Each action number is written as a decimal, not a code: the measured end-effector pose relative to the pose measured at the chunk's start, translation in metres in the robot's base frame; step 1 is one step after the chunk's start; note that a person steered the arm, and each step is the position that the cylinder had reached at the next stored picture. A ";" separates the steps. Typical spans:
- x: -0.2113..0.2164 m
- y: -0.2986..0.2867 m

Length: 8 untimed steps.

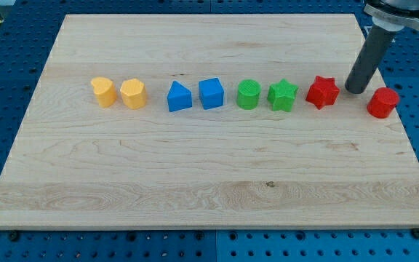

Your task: Place the red blocks parallel to each other

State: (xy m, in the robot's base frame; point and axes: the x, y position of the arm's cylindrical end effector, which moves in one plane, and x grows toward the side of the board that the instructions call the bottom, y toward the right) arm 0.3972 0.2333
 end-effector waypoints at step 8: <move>0.028 0.112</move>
State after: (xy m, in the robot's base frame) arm 0.4248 0.3449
